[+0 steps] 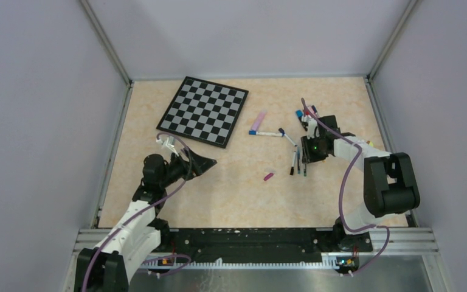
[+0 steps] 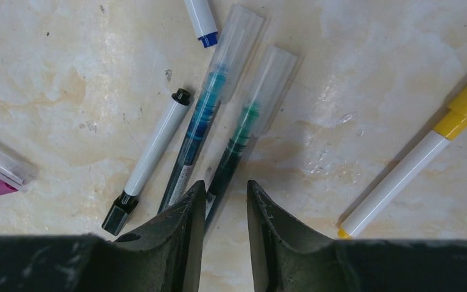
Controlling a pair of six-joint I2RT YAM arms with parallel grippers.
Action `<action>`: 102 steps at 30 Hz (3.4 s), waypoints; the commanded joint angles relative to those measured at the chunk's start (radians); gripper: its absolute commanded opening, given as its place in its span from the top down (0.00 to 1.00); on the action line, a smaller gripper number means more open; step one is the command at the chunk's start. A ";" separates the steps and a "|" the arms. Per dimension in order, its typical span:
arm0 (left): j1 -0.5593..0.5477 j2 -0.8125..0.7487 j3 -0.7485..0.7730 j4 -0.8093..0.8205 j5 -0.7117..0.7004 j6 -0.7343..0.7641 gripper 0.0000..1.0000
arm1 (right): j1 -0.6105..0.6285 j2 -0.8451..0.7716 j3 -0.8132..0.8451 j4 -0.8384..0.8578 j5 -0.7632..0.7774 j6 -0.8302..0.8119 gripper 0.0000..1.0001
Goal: Open the pen caps
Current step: Pick up the pen from the center of the board, then open the pen cap from the pen.
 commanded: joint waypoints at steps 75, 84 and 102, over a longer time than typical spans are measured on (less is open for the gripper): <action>-0.779 0.751 0.690 0.079 -0.782 -0.206 0.03 | -0.150 -0.348 -0.076 -0.068 -0.904 -0.219 1.00; -0.816 0.883 0.873 -0.097 -0.809 -0.254 0.24 | -0.122 -0.359 -0.076 -0.074 -0.873 -0.236 1.00; -0.829 0.916 0.919 -0.147 -0.843 -0.289 0.82 | -0.085 -0.357 -0.081 -0.079 -0.834 -0.256 1.00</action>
